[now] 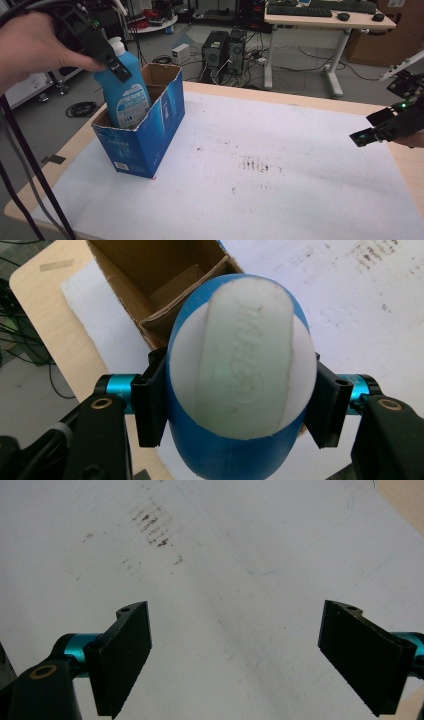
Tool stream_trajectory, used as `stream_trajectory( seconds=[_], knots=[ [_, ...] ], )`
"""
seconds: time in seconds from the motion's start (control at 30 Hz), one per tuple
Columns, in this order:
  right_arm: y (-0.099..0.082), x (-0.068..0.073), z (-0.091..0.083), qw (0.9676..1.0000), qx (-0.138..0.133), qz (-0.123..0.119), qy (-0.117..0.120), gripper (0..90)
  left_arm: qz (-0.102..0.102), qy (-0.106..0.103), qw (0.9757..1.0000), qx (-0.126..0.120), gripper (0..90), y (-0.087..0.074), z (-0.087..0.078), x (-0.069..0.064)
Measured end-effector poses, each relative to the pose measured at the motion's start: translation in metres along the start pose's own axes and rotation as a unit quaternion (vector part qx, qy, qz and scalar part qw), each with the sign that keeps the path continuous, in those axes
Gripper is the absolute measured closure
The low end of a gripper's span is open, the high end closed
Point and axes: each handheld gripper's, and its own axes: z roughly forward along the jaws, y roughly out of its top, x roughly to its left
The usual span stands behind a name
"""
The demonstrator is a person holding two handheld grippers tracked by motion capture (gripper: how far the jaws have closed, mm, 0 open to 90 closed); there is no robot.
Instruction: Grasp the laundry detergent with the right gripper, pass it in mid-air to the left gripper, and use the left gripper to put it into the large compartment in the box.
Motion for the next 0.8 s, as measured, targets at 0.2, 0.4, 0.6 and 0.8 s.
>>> stream_trajectory(
  seconds=[0.2, 0.4, 0.6, 0.8],
  knots=[
    [0.000, -0.001, 0.000, 1.0000, 0.002, 0.001, 0.000, 13.1, 0.005, -0.002, 0.9999, 0.014, 38.0, -0.005, 0.020, 0.000],
    [0.000, -0.002, 0.001, 1.0000, 0.003, 0.001, -0.002, 13.1, 0.012, -0.005, 0.9996, 0.026, 38.0, -0.009, 0.039, -0.002],
    [-0.001, -0.002, 0.001, 1.0000, 0.002, 0.002, -0.005, 13.1, 0.019, -0.013, 0.9991, 0.036, 38.0, -0.012, 0.054, -0.003],
    [-0.002, -0.003, -0.001, 0.9999, -0.002, 0.007, -0.008, 13.1, 0.027, -0.016, 0.9985, 0.046, 38.0, -0.014, 0.066, -0.004]
  ],
)
